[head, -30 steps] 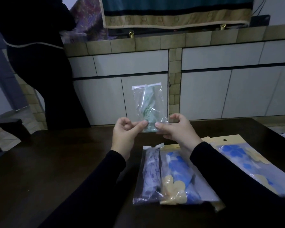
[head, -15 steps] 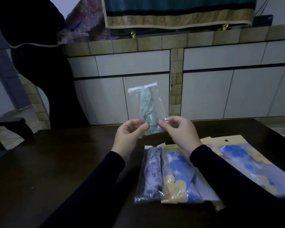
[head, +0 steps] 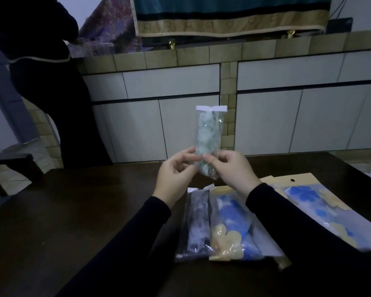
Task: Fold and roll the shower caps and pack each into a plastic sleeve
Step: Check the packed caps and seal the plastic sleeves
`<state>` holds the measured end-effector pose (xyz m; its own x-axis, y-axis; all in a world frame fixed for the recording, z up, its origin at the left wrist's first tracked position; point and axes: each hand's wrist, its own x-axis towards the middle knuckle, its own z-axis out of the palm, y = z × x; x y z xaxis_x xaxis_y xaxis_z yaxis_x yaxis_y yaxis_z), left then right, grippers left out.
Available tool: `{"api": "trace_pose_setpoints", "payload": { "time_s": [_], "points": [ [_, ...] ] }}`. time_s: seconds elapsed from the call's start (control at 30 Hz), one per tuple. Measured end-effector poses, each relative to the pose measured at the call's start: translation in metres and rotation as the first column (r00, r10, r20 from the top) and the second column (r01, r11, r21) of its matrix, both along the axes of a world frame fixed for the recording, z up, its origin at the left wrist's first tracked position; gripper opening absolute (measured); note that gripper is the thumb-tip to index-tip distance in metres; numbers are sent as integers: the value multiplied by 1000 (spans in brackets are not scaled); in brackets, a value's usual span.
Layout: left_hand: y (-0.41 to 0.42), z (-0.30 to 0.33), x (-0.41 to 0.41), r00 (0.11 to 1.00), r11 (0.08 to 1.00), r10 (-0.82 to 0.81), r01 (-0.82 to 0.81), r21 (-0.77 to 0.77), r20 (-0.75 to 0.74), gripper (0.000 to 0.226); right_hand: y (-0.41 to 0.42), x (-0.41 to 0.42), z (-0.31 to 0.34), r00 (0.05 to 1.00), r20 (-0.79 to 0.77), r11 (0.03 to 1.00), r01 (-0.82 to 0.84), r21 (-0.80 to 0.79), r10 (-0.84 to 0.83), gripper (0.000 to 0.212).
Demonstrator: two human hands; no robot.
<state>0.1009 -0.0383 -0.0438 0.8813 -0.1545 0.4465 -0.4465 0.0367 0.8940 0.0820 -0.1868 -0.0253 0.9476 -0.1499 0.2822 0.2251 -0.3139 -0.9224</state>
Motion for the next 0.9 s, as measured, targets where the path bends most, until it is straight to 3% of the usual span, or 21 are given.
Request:
{"api": "trace_pose_setpoints", "payload": {
  "time_s": [0.03, 0.1, 0.2, 0.3, 0.37, 0.43, 0.53, 0.6, 0.7, 0.8, 0.9],
  "points": [
    [5, 0, 3, 999, 999, 43, -43, -15, -26, 15, -2, 0, 0, 999, -24, 999, -30, -14, 30, 24],
    [15, 3, 5, 992, 997, 72, -69, 29, -99, 30, -4, -1, 2, 987, -56, 988, -153, -20, 152, 18],
    [31, 5, 4, 977, 998, -41, 51, 43, -207, 47, -8, -4, 6, 948, -114, 955, -298, 0, 296, 15],
    [40, 8, -6, 960, 993, -109, 92, -78, -259, 23, -6, -12, 6, 915, -196, 926, -372, -66, 353, 19],
    [51, 7, -12, 944, 993, -101, 76, -91, -315, 14, -4, -21, 5, 931, -212, 913, -341, -223, 296, 30],
    [65, 1, -19, 918, 999, -41, 43, -4, -394, 20, -4, -29, 3, 963, -200, 851, -255, -458, 181, 47],
    [84, -14, -30, 841, 978, 99, 16, 207, -532, 56, -8, -48, -4, 991, -118, 576, -57, -815, -70, 66],
    [88, -20, -35, 812, 961, 148, 18, 278, -565, 52, -9, -58, -14, 976, -96, 444, 1, -896, -197, 73],
    [81, -21, -47, 809, 901, 229, 34, 432, -541, 34, -12, -65, -26, 906, -183, 384, -25, -923, -382, 84],
    [74, -21, -58, 852, 829, 268, 34, 559, -449, 30, -23, -69, -24, 835, -265, 436, -33, -899, -483, 92],
    [69, -24, -67, 917, 617, 377, -144, 773, -131, 37, -35, -76, -27, 809, -287, 483, -5, -876, -513, 91]
  ]
}}
